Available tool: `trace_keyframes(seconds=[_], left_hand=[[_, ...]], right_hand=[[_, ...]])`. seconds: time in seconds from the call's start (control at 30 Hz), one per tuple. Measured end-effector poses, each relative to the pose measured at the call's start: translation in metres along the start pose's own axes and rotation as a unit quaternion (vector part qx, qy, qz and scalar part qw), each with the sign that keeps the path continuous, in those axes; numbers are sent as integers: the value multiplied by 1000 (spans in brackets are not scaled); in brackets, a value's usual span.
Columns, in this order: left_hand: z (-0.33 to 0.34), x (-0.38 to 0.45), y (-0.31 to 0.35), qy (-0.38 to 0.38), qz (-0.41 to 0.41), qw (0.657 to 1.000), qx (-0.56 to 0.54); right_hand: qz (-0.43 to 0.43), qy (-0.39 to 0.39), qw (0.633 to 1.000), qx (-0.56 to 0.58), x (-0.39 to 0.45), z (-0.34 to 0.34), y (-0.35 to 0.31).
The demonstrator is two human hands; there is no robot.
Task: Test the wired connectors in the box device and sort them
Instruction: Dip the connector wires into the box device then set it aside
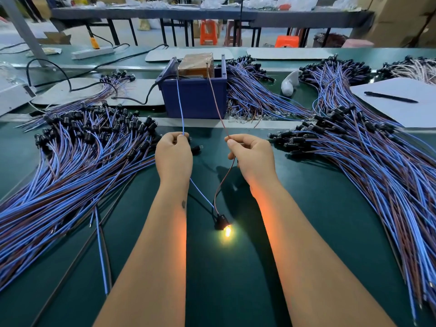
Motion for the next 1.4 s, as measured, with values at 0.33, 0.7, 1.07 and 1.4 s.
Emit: trace_keyframes(seconds=[0.33,0.7,1.07,1.4], left_hand=[[2,0,0,-11,8,1000,-18],[22,-14,15,-114,38,992,-40],[28,-22,18,-182,25,979,-92],[9,-8,12,-117,-107,900,-406]], right_hand=[[-1,-5,1000,-6,-2,0,-3],[-56,-35,997,36,-7,12,-13],[9,-133,990,36,-11,22,-9],[-13,-162,986,-34,-10,17,-8]])
Point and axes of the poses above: each hand's wrist, its own x-axis towards the middle knuckle, its own z-axis out of the palm, y = z × x, the point moved 6 cm from there along x, towards the middle knuckle, and after that the axes turned 6 degrees about x, right-handed, at the moved point
